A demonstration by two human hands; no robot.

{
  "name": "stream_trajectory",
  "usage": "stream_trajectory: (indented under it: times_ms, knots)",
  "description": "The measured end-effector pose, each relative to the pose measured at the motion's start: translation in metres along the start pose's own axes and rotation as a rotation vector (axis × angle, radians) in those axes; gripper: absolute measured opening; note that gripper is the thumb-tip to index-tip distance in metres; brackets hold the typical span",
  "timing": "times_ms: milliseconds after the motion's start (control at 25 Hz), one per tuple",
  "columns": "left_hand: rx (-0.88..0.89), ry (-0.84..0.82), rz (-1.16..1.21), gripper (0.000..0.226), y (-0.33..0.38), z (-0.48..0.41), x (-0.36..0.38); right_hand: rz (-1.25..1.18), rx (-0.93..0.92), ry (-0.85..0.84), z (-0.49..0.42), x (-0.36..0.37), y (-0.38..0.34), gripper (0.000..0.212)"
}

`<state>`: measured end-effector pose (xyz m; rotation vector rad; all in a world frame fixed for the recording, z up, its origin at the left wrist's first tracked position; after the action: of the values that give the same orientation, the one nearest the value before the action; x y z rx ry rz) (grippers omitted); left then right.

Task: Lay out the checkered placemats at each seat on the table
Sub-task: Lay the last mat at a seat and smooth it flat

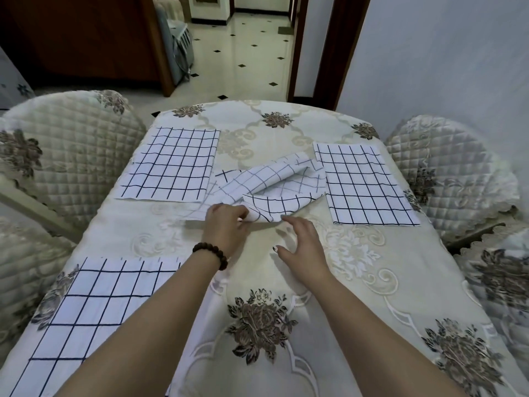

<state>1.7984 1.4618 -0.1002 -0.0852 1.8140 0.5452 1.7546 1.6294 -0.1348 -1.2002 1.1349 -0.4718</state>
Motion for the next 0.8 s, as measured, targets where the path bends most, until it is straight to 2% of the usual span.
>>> stream_trajectory:
  times_ms: [80,160,240,320,400,480,640,800]
  knots:
    - [0.146,-0.06,-0.012,0.011,0.029,0.011,0.0,0.097,-0.073,-0.054,-0.002,0.003,-0.015,0.073]
    - [0.243,-0.125,-0.051,0.011,0.051,0.025,0.004,0.287,-0.175,-0.117,-0.002,0.006,-0.031,0.075]
    - [0.294,-0.166,-0.086,0.012,0.064,0.039,0.006,0.466,-0.204,-0.217,0.001,0.01,-0.037,0.065]
    - [0.316,-0.179,-0.125,0.014,0.069,0.049,0.007,0.6,-0.198,-0.262,0.004,0.009,-0.038,0.043]
    - [0.304,-0.184,-0.151,0.015,0.067,0.06,0.005,0.696,-0.231,-0.215,0.011,-0.001,-0.042,0.02]
    - [0.273,-0.213,-0.192,0.016,0.056,0.072,0.004,0.715,-0.242,-0.155,0.019,-0.014,-0.044,0.011]
    - [0.167,-0.316,-0.294,0.017,0.017,0.1,0.005,0.657,-0.139,-0.076,0.043,-0.048,-0.035,0.013]
    - [0.033,-0.322,-0.227,0.018,-0.019,0.122,-0.013,0.702,-0.021,-0.029,0.071,-0.082,-0.012,0.013]
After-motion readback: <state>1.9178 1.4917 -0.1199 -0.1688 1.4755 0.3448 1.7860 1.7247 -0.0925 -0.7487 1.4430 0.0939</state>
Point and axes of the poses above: each hand's wrist, its own z-axis away from the middle knuckle, its own x-axis out of the palm, y = z × x, the point moved 10 cm from there along -z, towards the middle knuckle, and after that the axes turned 12 degrees about -z, right-handed, at the moved point
